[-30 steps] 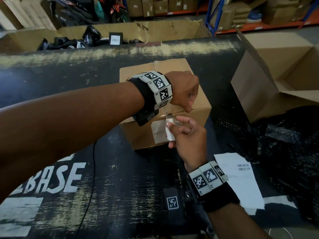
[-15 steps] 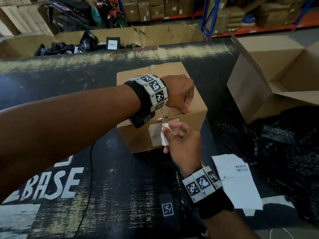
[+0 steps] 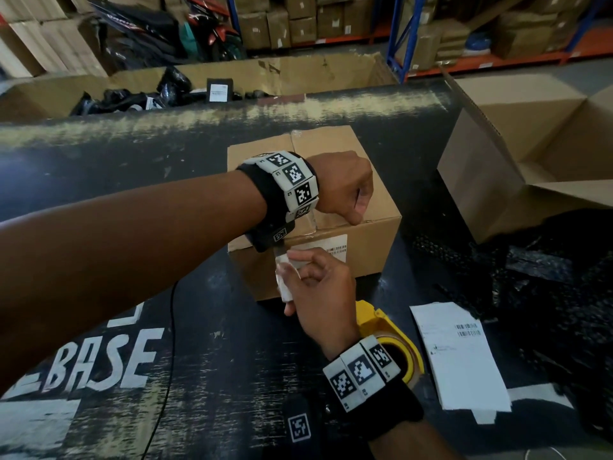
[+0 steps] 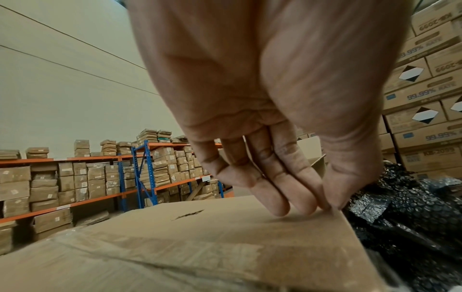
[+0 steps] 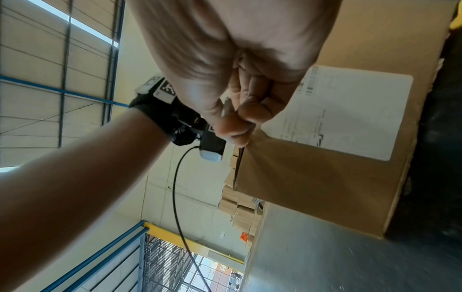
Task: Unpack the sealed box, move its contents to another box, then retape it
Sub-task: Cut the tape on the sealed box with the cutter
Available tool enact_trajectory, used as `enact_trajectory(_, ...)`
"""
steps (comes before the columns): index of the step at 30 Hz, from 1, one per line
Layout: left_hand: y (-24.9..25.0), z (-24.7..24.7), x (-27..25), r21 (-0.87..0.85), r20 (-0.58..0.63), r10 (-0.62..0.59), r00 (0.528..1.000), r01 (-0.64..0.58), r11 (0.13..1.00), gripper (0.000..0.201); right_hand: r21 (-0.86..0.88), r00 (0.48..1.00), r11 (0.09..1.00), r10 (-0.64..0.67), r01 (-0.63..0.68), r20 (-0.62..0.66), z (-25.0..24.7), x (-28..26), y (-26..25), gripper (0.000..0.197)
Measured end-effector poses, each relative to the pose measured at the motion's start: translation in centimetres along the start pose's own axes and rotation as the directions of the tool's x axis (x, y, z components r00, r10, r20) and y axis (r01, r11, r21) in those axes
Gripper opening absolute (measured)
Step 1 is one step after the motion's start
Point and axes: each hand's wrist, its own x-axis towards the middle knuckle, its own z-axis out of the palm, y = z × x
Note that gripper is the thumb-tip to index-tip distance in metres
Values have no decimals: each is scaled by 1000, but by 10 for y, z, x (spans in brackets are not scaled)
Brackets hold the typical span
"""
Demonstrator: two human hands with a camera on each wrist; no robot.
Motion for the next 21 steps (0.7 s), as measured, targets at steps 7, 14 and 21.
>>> enact_trajectory(7,-7,-1,-25,-34,-64,-42,997,40,999,10,-47,995,998,-53,48,-90,-27,5,-2,11)
enact_trajectory(14,-44,35,-95,-111,-143,-213,966,199,974,47,-154,996,988,-41,28,-85,-65,7,-9,13)
enact_trajectory(21,-49,66,-130,-258,-251,-294,922,229,938,32,-523,981,834,-105,176,164,-112,15,-39,14)
